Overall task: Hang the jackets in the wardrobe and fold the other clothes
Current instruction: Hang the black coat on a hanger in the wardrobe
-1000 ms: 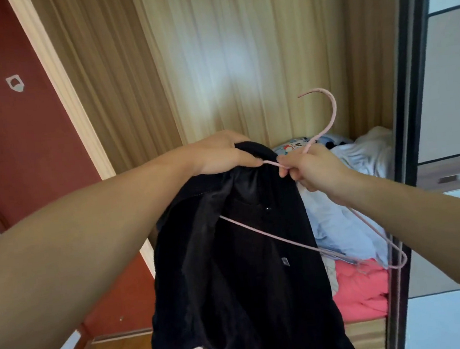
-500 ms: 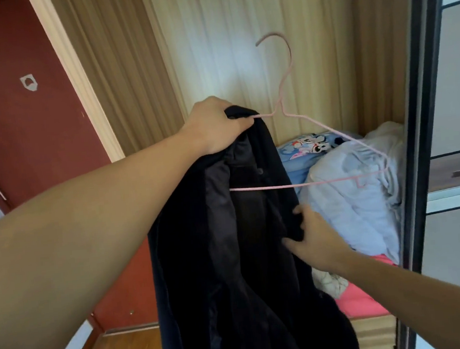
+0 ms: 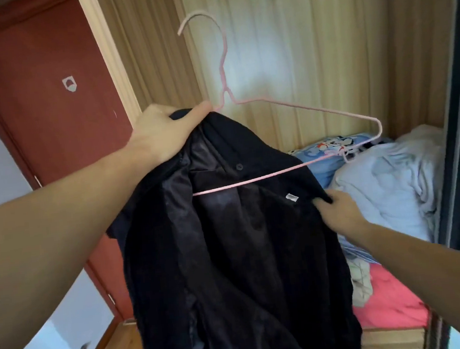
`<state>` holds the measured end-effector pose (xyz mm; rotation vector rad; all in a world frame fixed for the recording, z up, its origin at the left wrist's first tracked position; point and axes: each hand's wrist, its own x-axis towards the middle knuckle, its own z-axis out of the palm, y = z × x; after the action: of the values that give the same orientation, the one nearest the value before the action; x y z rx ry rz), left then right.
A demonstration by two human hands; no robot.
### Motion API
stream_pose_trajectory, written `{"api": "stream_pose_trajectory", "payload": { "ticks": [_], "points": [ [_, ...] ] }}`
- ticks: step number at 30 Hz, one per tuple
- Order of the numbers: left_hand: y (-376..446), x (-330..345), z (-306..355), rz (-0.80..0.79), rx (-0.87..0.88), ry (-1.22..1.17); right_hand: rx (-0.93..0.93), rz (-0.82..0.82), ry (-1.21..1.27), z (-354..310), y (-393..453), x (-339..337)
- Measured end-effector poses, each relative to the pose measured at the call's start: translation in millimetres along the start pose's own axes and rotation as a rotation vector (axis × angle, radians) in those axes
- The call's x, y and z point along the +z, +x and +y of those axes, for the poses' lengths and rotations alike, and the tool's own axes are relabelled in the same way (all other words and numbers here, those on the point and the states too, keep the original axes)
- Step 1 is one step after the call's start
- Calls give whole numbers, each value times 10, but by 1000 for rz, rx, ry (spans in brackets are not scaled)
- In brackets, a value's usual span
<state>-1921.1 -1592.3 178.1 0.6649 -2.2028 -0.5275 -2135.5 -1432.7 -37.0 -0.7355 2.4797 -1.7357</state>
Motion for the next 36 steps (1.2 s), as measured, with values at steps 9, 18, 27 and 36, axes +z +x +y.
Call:
{"api": "stream_pose_trajectory", "payload": {
  "ticks": [9,18,27,36],
  "points": [
    [-113,-150,-479,40,9,41,-75,-238,18,-571,350,-898],
    [-241,-193,-577,-59,57,72,-425,-234,-703,-1005,382,-1399],
    [-264,42,-184,68,64,186,-433,111,-1050,-1414,131,-1192],
    [-366,-86,-106,1,92,-54,-402,230,-1111,-1666,136,-1474]
  ]
}}
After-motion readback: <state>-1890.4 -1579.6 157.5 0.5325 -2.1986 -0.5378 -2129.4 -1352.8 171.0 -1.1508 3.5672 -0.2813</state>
